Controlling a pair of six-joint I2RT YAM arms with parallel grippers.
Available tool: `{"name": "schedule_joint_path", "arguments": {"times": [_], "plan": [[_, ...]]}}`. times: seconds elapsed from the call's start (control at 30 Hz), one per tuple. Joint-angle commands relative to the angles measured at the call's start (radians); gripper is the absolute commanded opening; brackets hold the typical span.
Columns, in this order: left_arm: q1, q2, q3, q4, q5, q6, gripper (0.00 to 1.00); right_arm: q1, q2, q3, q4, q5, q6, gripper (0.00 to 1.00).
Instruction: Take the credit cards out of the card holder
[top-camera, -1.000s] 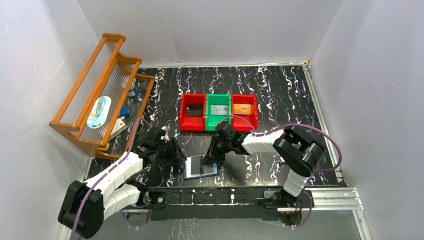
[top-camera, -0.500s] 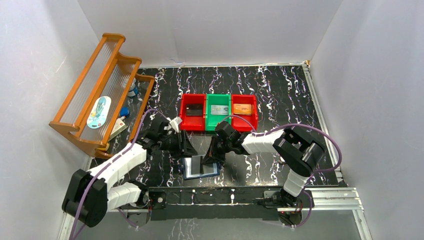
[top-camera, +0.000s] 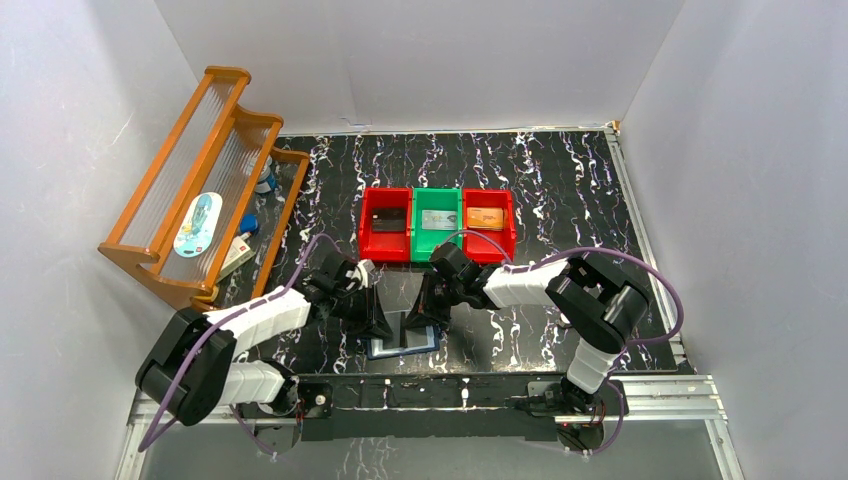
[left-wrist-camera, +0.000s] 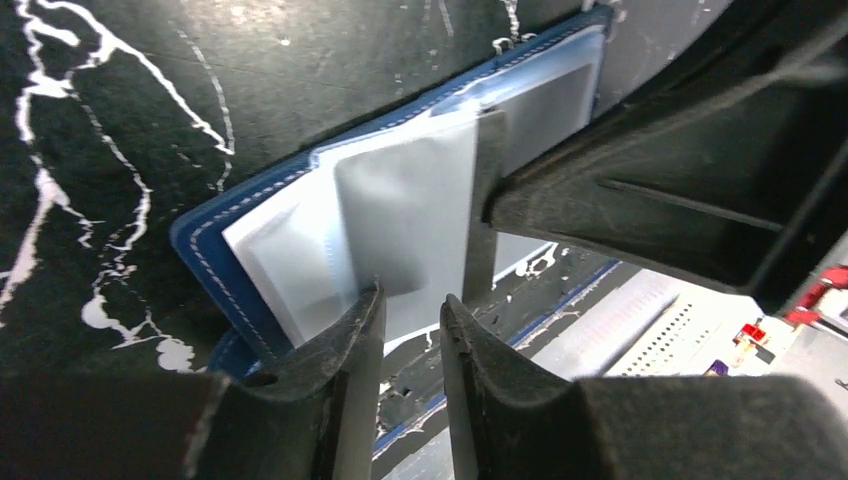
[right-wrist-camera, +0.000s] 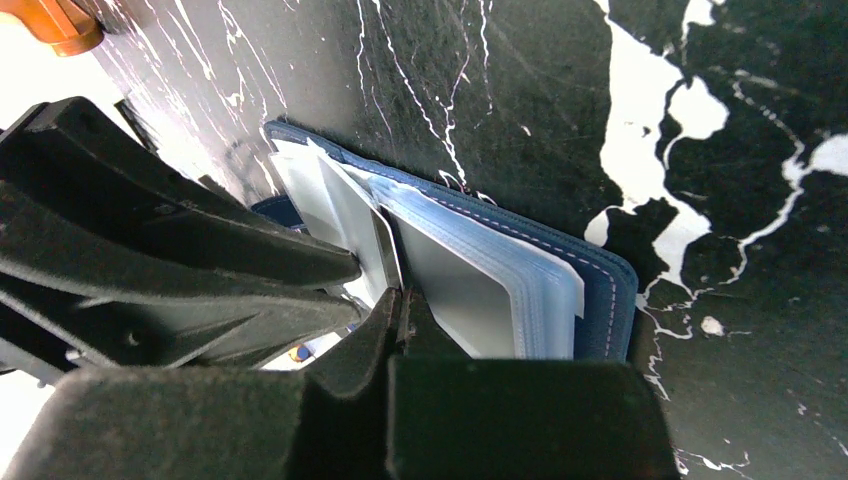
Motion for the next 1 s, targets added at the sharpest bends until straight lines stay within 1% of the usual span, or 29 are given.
{"name": "schedule_joint_path", "arguments": {"times": [0.0, 0.1, 0.23, 0.37, 0.43, 0.5, 0.6, 0.73, 0.8, 0.87, 0.97], "plan": [[-0.007, 0.021, -0.018, -0.017, -0.061, 0.000, 0.24, -0.005, 0.013, -0.008, 0.025, -0.008, -0.011, 0.00], [-0.012, 0.029, -0.032, -0.022, -0.090, -0.005, 0.20, -0.006, 0.007, -0.016, 0.054, -0.020, -0.003, 0.01], [-0.014, 0.026, -0.046, -0.021, -0.113, -0.013, 0.16, -0.006, 0.008, -0.024, 0.086, -0.038, 0.005, 0.10], [-0.014, 0.018, -0.053, -0.023, -0.124, -0.018, 0.15, -0.005, 0.009, -0.052, 0.156, -0.061, 0.028, 0.20], [-0.016, 0.018, -0.053, -0.023, -0.125, -0.019, 0.14, -0.006, 0.013, -0.061, 0.189, -0.074, 0.037, 0.23], [-0.016, 0.018, -0.054, -0.023, -0.125, -0.019, 0.14, -0.005, 0.018, -0.057, 0.205, -0.089, 0.036, 0.24], [-0.017, 0.018, -0.053, -0.023, -0.127, -0.018, 0.13, 0.001, 0.052, -0.050, 0.209, -0.097, 0.035, 0.23], [-0.016, 0.014, -0.054, -0.024, -0.126, -0.017, 0.13, 0.005, 0.056, -0.046, 0.210, -0.101, 0.029, 0.17], [-0.016, 0.009, -0.053, -0.027, -0.129, -0.017, 0.13, 0.005, 0.053, -0.046, 0.203, -0.094, 0.025, 0.10], [-0.017, 0.001, -0.055, -0.034, -0.136, -0.019, 0.14, 0.004, 0.042, -0.044, 0.183, -0.080, 0.018, 0.06], [-0.016, -0.020, -0.054, -0.050, -0.160, -0.025, 0.14, 0.005, 0.030, -0.032, 0.130, -0.059, -0.010, 0.05]]}}
